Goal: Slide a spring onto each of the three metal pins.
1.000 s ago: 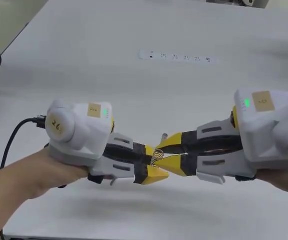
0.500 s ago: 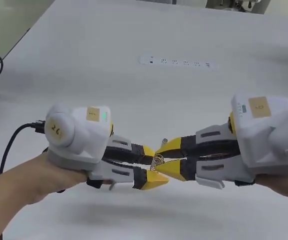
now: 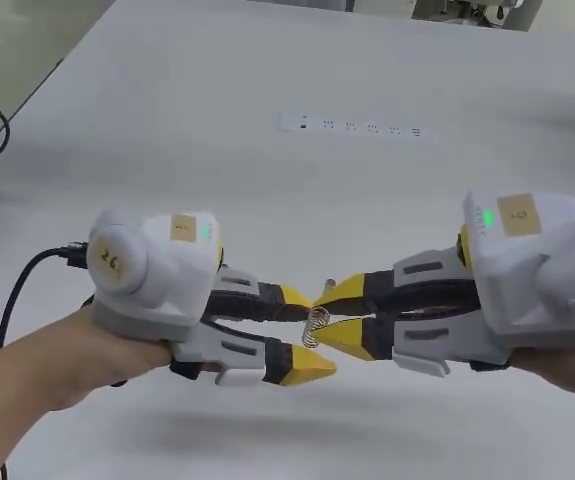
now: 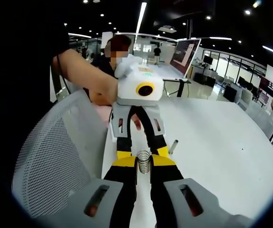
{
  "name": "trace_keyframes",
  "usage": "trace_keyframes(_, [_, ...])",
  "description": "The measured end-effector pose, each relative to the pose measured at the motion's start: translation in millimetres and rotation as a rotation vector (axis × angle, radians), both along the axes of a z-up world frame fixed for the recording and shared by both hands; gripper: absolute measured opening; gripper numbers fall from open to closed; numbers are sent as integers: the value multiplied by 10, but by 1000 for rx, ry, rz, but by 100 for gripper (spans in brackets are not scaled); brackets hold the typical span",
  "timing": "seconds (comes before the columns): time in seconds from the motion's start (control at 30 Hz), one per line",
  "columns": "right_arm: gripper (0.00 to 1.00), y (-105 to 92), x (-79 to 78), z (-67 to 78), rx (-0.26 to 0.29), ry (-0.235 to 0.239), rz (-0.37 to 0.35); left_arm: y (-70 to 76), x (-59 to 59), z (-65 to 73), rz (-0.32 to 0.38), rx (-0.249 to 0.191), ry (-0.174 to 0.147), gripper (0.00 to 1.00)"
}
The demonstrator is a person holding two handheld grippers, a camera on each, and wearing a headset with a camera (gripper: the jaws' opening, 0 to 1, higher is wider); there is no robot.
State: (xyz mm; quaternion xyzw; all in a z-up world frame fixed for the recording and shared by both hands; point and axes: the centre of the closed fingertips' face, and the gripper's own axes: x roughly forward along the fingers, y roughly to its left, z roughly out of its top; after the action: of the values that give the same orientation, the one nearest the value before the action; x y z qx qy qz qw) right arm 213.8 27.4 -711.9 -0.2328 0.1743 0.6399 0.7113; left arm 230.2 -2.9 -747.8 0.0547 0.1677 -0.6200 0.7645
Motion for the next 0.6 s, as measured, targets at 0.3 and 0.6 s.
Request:
trace_keyframes(0.3, [7, -25, 28, 6, 3, -2, -14, 37, 16, -42, 17, 24, -6, 39])
trace_keyframes(0.6, [7, -33, 47, -4, 2, -5, -21, 140, 43, -72, 54, 38, -11, 51])
